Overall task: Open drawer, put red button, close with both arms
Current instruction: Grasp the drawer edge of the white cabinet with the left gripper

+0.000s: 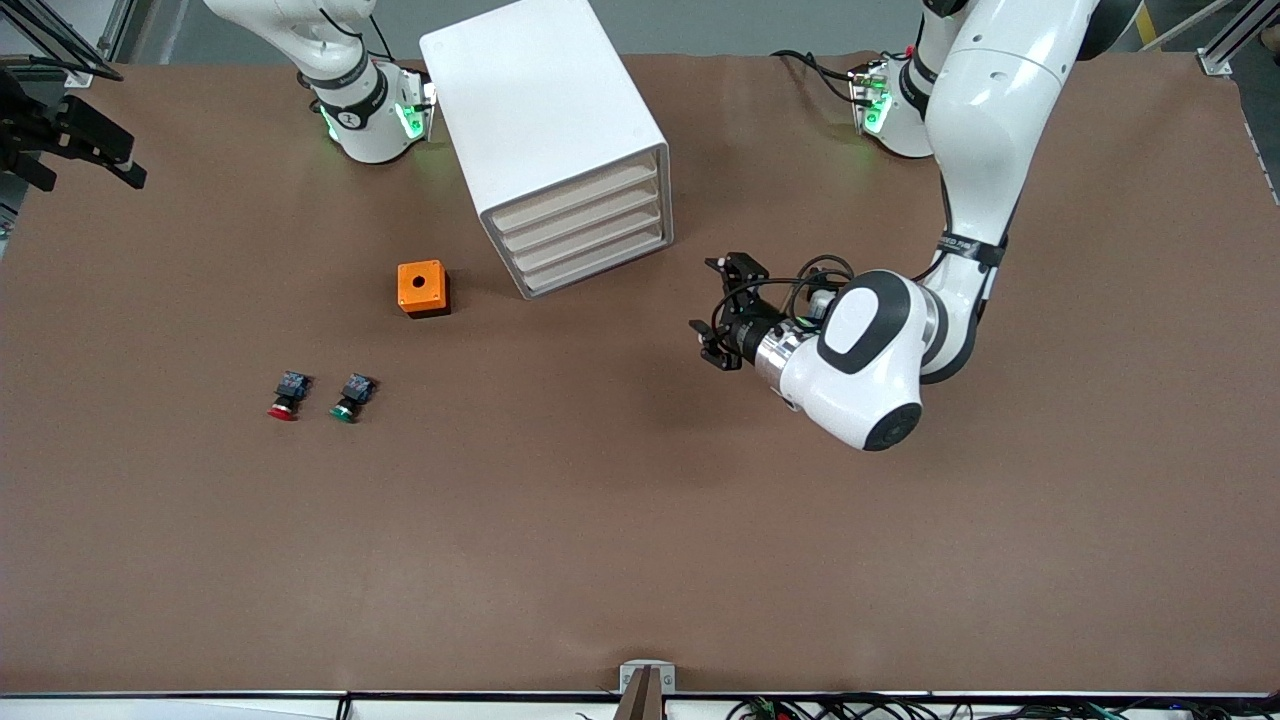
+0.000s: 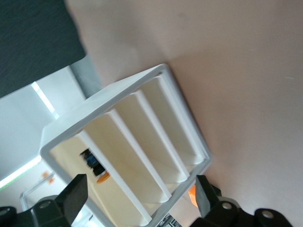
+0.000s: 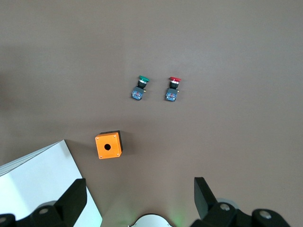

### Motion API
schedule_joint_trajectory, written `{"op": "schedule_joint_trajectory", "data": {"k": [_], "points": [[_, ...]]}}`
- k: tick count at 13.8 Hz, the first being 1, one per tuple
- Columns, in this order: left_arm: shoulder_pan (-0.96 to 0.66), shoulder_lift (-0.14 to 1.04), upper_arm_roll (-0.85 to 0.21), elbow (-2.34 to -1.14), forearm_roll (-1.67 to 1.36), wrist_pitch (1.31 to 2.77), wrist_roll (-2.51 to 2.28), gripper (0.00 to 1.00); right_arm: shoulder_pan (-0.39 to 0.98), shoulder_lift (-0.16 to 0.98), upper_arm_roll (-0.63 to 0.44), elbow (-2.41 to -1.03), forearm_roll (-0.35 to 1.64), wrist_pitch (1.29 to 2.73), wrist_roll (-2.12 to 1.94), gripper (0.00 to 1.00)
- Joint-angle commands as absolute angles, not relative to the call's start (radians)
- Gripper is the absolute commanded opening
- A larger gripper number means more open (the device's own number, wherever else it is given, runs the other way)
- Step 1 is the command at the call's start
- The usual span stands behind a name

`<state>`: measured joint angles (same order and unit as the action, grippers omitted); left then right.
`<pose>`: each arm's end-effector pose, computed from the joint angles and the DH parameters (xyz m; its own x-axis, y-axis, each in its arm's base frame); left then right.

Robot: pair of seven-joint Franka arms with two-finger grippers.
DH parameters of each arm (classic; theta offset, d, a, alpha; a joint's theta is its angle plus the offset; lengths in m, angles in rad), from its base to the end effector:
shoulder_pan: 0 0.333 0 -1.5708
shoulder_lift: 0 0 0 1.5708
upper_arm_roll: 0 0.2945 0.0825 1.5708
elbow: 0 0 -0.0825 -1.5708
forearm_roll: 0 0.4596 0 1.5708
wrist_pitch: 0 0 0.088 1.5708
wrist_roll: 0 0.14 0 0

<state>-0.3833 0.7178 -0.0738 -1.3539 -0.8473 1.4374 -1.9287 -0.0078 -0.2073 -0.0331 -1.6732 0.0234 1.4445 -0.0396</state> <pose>0.5937 -0.4085 0.2385 -0.2976 0.8398 -0.4541 0.6314 -0.1836 -0.7534 0.5532 -0.0207 0.6265 0.9998 0.0025 -0.0202 0.0019 -0.9995 -0.0309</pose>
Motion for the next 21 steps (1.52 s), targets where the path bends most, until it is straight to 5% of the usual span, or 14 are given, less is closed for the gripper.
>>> {"op": "schedule_joint_trajectory", "data": {"k": [1,11,16,21], "points": [[-0.382,0.768,-0.081,-1.324,-0.923,1.381,-2.064,1.0,-0.002,-0.23,-0.035,-1.692,0.012,1.445,-0.038,1.0],[-0.462,0.88,-0.118,-1.353,-0.988,1.325,-2.262,1.0,-0.005,-0.173,-0.04,-1.668,0.014,1.443,-0.044,1.0],[-0.497,0.905,-0.118,-1.359,-0.986,1.325,-2.263,0.5,-0.017,-0.01,-0.043,-1.617,0.006,1.457,-0.048,1.0],[-0.537,0.914,-0.129,-1.359,-0.988,1.319,-2.261,0.45,-0.083,0.067,-0.046,-1.595,0.014,1.493,-0.084,1.0]]}}
